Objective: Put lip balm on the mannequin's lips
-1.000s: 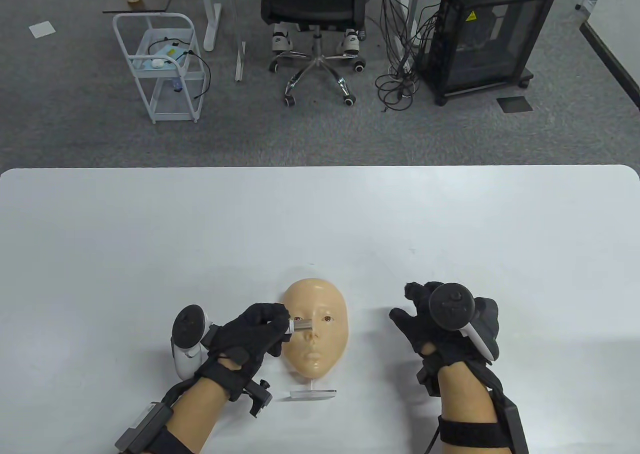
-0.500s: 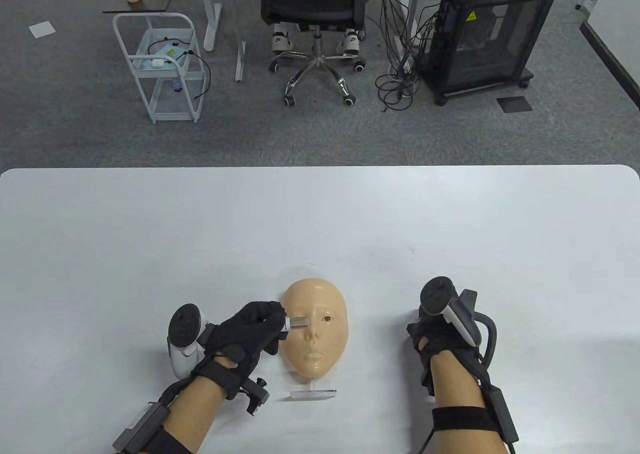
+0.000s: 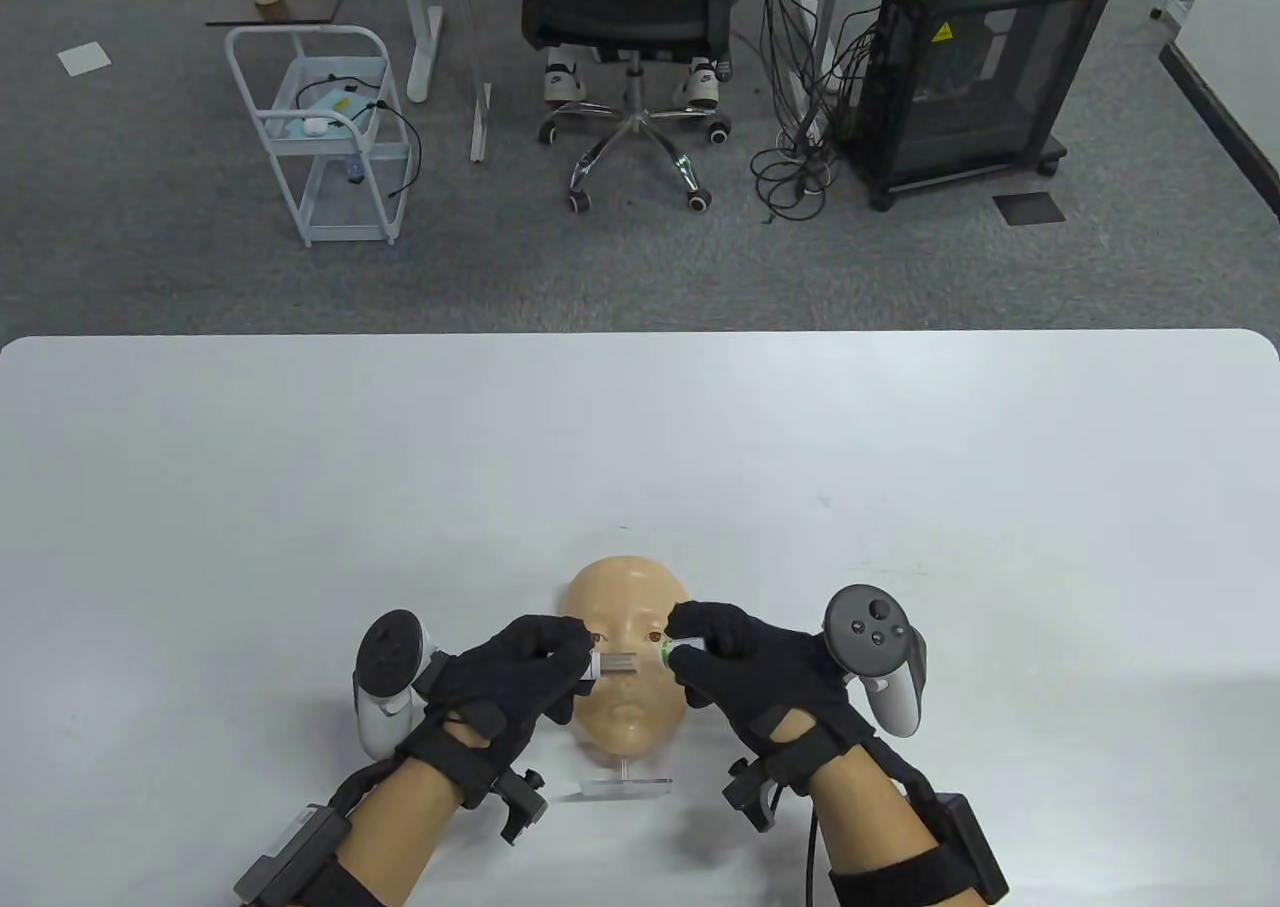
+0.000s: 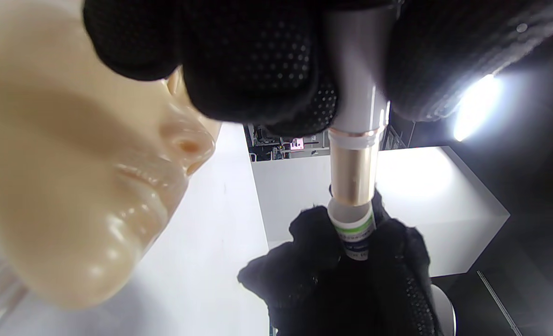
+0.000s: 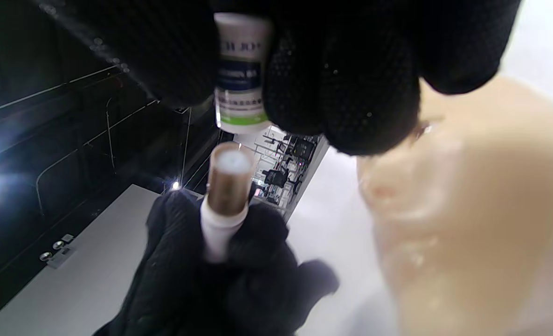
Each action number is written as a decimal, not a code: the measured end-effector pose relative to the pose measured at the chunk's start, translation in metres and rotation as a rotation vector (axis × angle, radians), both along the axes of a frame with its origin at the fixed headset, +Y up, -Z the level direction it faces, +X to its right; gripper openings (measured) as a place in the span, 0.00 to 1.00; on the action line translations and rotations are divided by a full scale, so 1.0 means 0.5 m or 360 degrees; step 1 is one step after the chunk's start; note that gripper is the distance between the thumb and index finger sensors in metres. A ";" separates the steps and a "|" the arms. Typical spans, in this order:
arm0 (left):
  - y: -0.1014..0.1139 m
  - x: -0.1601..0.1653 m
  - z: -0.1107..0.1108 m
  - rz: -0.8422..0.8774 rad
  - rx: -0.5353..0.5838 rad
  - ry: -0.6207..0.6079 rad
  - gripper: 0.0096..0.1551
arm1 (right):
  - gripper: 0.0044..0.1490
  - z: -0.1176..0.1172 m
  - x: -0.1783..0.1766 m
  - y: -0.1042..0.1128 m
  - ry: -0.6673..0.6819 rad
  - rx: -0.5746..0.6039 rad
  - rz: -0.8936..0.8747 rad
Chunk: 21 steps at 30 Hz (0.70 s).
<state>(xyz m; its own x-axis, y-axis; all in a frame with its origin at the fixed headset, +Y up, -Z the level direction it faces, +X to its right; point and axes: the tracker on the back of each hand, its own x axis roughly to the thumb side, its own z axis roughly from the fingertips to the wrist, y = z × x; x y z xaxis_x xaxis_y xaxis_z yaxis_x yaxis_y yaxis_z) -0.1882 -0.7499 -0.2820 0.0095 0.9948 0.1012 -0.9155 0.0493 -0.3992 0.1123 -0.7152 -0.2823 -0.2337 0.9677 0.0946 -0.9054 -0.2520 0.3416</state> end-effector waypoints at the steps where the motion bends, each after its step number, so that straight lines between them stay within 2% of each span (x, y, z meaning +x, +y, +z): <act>1: 0.000 0.001 0.001 -0.0001 0.0000 -0.0005 0.28 | 0.36 0.001 -0.003 -0.003 0.0005 -0.0019 -0.0027; 7: -0.002 0.006 0.002 -0.0005 0.0000 -0.0016 0.28 | 0.37 -0.002 -0.018 -0.020 0.0084 -0.0096 -0.0086; 21: -0.002 0.024 0.009 -0.0055 -0.0008 -0.0047 0.27 | 0.36 0.006 -0.057 -0.030 0.0091 -0.0042 -0.0050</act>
